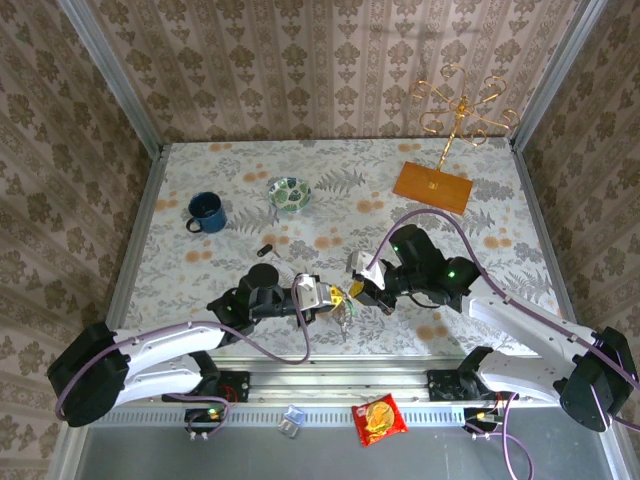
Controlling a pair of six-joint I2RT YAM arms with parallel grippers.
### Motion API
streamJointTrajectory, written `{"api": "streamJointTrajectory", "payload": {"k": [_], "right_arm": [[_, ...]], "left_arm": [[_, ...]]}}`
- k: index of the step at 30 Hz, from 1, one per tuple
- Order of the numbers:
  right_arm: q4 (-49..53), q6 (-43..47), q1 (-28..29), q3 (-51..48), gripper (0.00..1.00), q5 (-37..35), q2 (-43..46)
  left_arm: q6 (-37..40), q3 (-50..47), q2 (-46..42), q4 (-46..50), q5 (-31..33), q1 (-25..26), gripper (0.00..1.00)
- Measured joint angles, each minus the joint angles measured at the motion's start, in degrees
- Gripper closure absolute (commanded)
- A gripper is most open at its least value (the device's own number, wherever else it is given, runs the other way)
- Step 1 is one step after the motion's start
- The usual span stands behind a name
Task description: Put the keys on the keyring
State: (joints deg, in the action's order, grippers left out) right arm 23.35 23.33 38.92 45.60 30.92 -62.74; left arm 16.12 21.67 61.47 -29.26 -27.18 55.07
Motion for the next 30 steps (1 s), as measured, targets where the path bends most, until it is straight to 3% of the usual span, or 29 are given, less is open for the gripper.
{"api": "streamJointTrajectory", "payload": {"k": [3,5,7,13,25,30], "right_arm": [[0.0,0.0,-0.4,0.0,0.97,0.0,0.0],[0.0,-0.1,-0.7,0.0,0.8,-0.1,0.1],[0.0,-0.3,-0.8,0.0,0.71,-0.2,0.4],[-0.2,-1.2,-0.7,-2.9,0.63,-0.6,4.1],[-4.4,-2.0,1.3,-4.9,0.61,-2.2,3.1],[-5.9,-2.5,1.8,-5.0,0.68,-2.2,2.1]], "left_arm": [[0.0,-0.1,-0.1,-0.3,0.0,0.0,1.0],[0.0,-0.2,-0.1,-0.4,0.0,0.0,1.0],[0.0,-0.2,-0.2,-0.5,0.0,0.0,1.0],[-1.2,-1.0,-0.2,-2.6,0.4,0.0,1.0],[-4.6,-2.8,-0.2,-7.5,1.7,0.0,1.0],[-5.8,-3.1,-0.1,-8.4,2.5,0.0,1.0]]}}
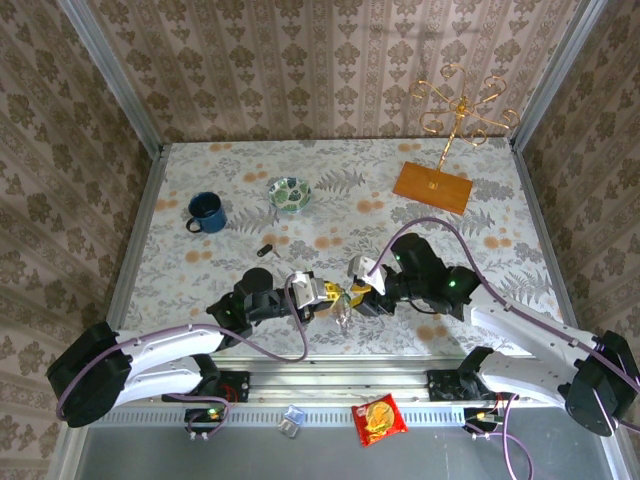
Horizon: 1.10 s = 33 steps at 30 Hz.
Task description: Put the keys on the keyring
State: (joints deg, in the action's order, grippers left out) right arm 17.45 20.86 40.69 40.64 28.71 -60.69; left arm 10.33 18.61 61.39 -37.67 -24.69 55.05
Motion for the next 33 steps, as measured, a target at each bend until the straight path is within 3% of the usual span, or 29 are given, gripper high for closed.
{"api": "streamJointTrajectory", "payload": {"k": [12,24,26,30,33], "right_arm": [[-1.1,0.3,0.1,0.0,0.98,-0.9,-0.5],[0.1,2.0,0.9,0.0,1.0,-3.3,-3.9],[0.3,2.2,0.9,0.0,0.95,-3.4,-3.9],[0.7,1.9,0.9,0.0,0.69,-3.6,-2.8],[0.7,1.7,0.4,0.0,0.68,-3.7,-0.5]], "left_arm": [[-1.1,-0.3,0.5,-1.8,0.5,0.0,1.0],[-1.2,-1.0,0.6,-1.9,0.5,0.0,1.0],[-1.2,-1.0,0.6,-1.8,0.6,0.1,1.0],[-1.2,-1.0,0.7,-1.9,0.5,0.1,1.0],[-1.2,-1.0,0.8,-1.9,0.5,0.1,1.0]]}}
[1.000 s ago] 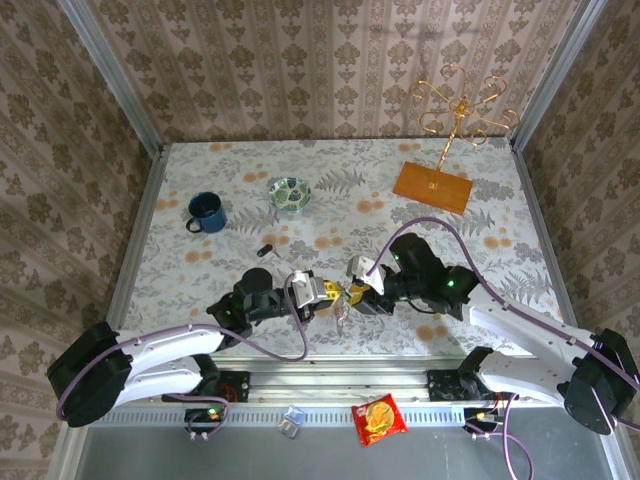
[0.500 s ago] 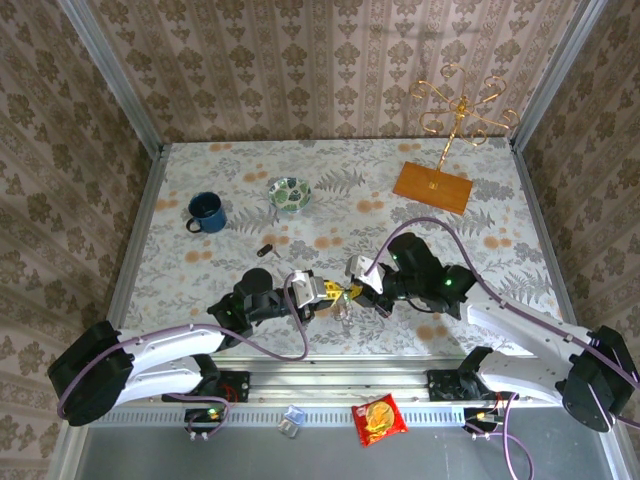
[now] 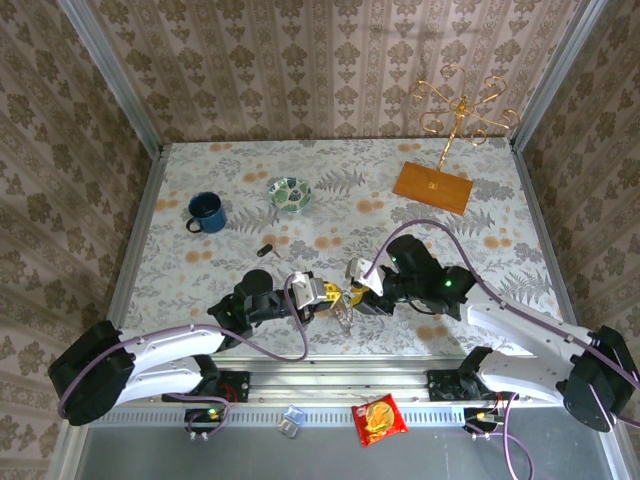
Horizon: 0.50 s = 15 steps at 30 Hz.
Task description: Put the keys on the keyring
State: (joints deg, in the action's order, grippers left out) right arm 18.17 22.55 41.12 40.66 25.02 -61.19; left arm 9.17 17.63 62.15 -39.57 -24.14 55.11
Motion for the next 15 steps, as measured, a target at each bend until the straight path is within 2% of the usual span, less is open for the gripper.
{"api": "streamJointTrajectory", "payload": {"k": [7,15], "right_arm": [[-0.3,-0.4,-2.4,0.0,0.74,1.5,4.8],[-4.8,-2.7,-2.6,0.0,0.76,5.6,1.7]], "left_arm": [[0.0,0.0,0.1,-0.8,0.0,0.0,1.0],[-0.2,-0.4,0.9,-3.4,-0.4,0.0,1.0]]}}
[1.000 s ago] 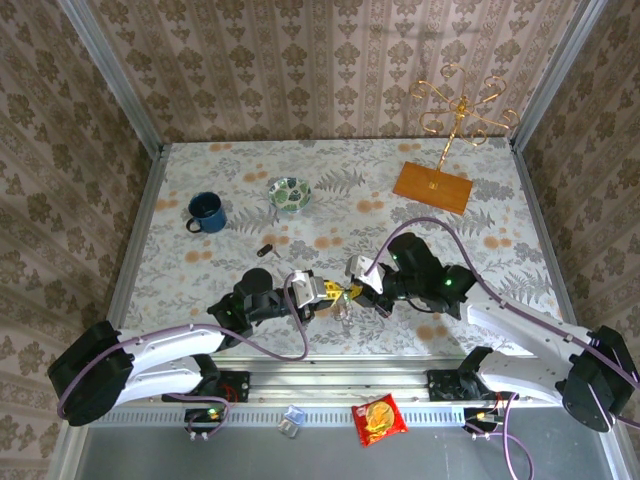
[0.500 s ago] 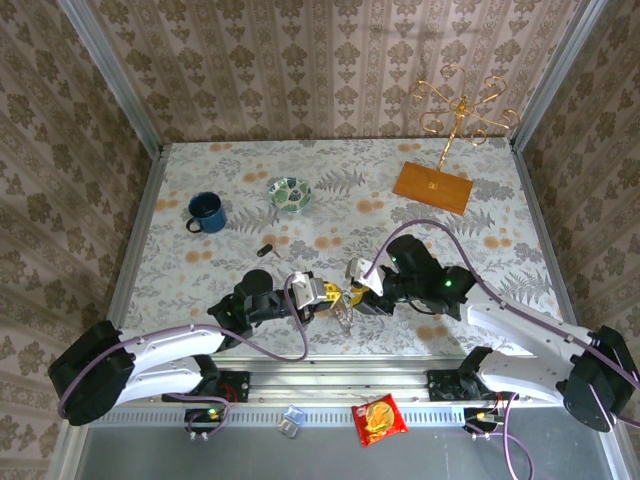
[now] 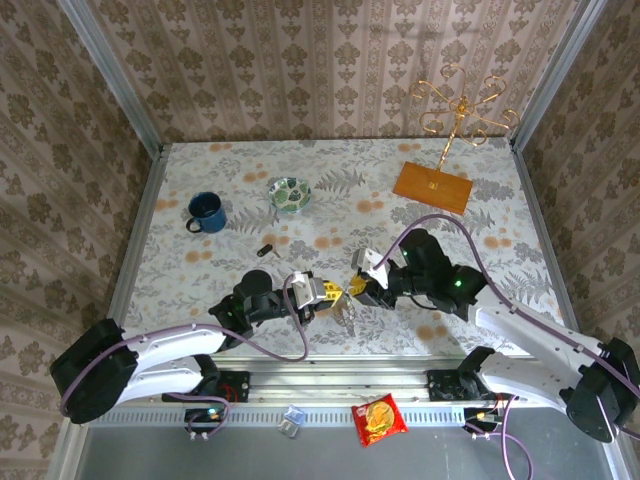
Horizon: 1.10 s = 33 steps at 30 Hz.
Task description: Put the keys on the keyring
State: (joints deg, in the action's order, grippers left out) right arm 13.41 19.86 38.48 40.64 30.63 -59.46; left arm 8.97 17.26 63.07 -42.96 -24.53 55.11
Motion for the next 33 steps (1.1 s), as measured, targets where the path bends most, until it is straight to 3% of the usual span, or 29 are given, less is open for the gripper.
{"api": "streamJointTrajectory", "payload": {"k": [7,15,17,19,21,33], "right_arm": [[-3.0,-0.8,0.0,-0.4,0.77,1.8,-2.0],[-4.2,-1.0,0.0,-1.7,1.0,3.0,-3.4],[-4.1,-0.3,0.0,-1.7,1.0,3.1,-3.4],[-4.0,0.1,0.0,-1.7,1.0,3.1,-3.4],[-3.2,1.2,0.0,-1.5,1.0,3.1,-3.4],[11.3,11.3,2.7,8.2,1.0,-1.3,-5.8]], "left_arm": [[0.0,0.0,0.0,-0.5,-0.3,0.0,1.0],[-0.2,-0.2,1.2,-1.3,-0.1,-0.1,1.0],[-0.4,-0.3,1.2,-1.5,0.2,-0.1,0.98],[-0.4,-0.3,1.2,-1.6,0.5,-0.1,0.83],[-0.6,-0.3,1.2,-1.5,0.8,0.0,0.78],[2.3,2.2,-1.0,9.5,1.6,0.0,0.75]]}}
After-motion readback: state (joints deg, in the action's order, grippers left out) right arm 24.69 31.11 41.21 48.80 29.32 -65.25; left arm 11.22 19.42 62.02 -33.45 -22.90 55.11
